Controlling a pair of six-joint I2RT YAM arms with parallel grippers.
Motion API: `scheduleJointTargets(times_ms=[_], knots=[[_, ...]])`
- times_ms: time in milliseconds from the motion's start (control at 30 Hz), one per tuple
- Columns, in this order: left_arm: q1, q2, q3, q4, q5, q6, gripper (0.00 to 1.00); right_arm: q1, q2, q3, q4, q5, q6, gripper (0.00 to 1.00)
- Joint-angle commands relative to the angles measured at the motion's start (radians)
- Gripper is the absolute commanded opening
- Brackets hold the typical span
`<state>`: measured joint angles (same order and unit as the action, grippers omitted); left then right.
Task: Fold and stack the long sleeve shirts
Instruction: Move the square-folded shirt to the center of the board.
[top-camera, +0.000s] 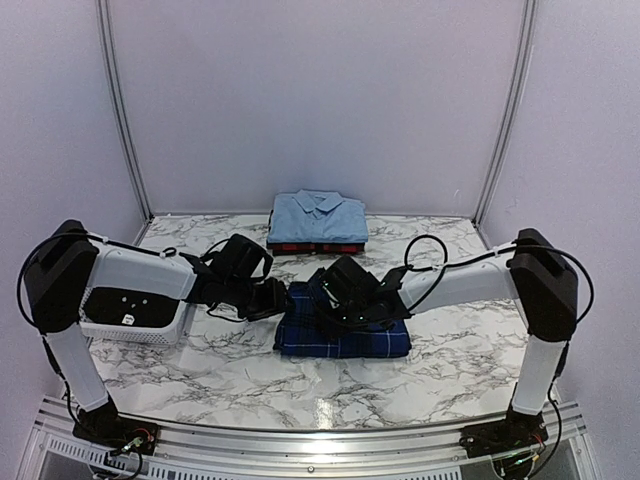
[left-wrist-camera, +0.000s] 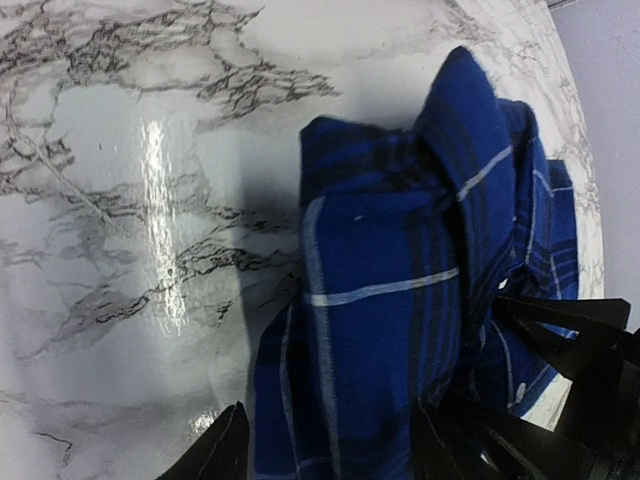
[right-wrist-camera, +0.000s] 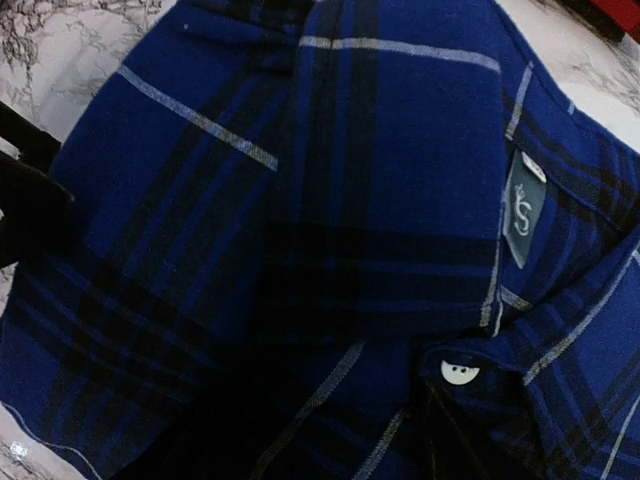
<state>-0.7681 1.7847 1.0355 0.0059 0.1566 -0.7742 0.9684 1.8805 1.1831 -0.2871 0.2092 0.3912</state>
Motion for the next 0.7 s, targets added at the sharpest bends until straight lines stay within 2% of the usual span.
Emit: scheduleJointTargets(times_ms=[0, 233, 333, 400, 500, 667], knots=[[-0.031, 0.061, 0.008, -0.058, -0.043, 0.014, 0.57, 0.021, 0.053, 0.029, -0.078, 0.06, 0.018, 0.65], [-0.071, 0.108, 0.008, -0.07, -0.056, -0.022, 0.43, 0.032, 0.023, -0.017, -0.058, 0.024, 0.048, 0.66], [-0.097, 0.106, 0.002, -0.058, -0.042, -0.047, 0.34, 0.045, 0.001, -0.04, -0.053, -0.005, 0.064, 0.66], [-0.12, 0.095, -0.014, -0.057, -0.039, -0.066, 0.24, 0.055, -0.019, -0.065, -0.044, -0.032, 0.079, 0.66], [-0.138, 0.045, -0.074, -0.057, -0.049, -0.104, 0.15, 0.075, -0.057, -0.114, -0.027, -0.074, 0.113, 0.66], [-0.154, -0.079, -0.217, -0.057, -0.066, -0.152, 0.1, 0.126, -0.099, -0.166, -0.011, -0.132, 0.169, 0.66]])
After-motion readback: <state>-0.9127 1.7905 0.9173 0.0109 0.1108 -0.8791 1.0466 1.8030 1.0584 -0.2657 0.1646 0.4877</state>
